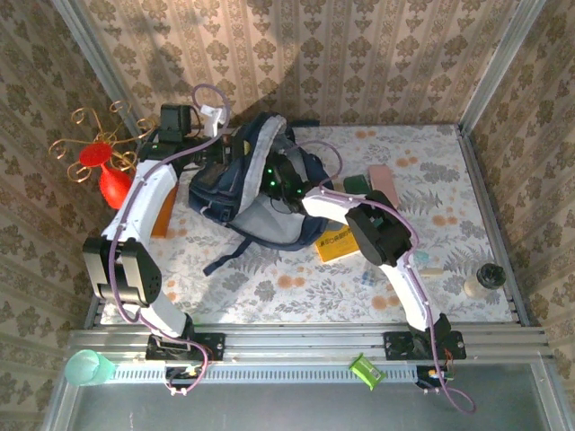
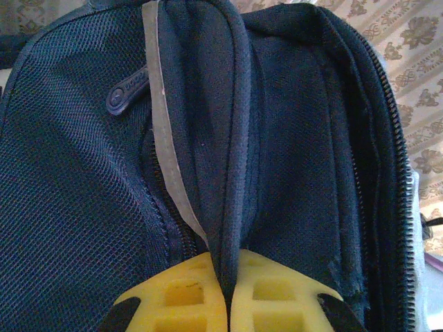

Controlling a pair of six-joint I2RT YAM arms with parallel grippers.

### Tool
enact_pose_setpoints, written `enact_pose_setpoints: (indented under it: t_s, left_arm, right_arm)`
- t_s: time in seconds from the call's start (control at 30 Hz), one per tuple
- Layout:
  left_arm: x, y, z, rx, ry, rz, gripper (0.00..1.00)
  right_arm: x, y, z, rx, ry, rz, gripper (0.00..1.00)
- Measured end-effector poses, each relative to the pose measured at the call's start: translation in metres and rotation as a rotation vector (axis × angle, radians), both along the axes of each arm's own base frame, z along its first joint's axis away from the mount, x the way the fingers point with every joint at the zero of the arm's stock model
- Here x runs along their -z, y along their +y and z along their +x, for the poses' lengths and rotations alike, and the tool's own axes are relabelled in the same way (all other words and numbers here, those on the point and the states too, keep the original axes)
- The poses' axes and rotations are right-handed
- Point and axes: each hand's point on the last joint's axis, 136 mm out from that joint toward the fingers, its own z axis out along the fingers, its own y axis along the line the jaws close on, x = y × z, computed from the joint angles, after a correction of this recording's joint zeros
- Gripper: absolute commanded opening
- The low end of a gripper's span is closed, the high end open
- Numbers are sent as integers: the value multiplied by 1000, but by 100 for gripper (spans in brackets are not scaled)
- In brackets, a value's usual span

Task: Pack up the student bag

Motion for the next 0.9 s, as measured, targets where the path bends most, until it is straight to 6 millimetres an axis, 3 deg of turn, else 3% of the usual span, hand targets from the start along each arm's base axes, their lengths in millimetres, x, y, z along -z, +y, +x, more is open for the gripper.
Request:
enact_pose_setpoints:
  t_s: [0.1,0.17,0.43,0.5,0.63,0.77,0.83,0.9]
  left_arm:
    - [4,4,2,-10,7,3,0]
    - [9,7,2,-11,5,11,0]
    - [39,20,11,-1,-31,107,0]
    - [53,20,16,5,-11,122,9]
    - [72,16,29,4,14,123,44]
    - [69,19,38,-90,-15,138,62]
    - [70,23,32,-169,-18,154,72]
    - [71,20,14,-230,-22,160,76]
  right_arm:
    - [-6,-17,-19,-16,-1,-40,44]
    - [-20,-26,-30,-33,-19,-48,46]
    - [-120,-61,-79,-122,-171,-7,49]
    - [-132,-85,-91,-122,-192,-31,54]
    - [-117,-155,-104,-67,-149,-170,61]
    - [-69,-229,-117,13,-23,-351,69]
    - [-39,-262,-130,39,66,-443,72]
    - [-18,-277,-142,33,131,-503,73]
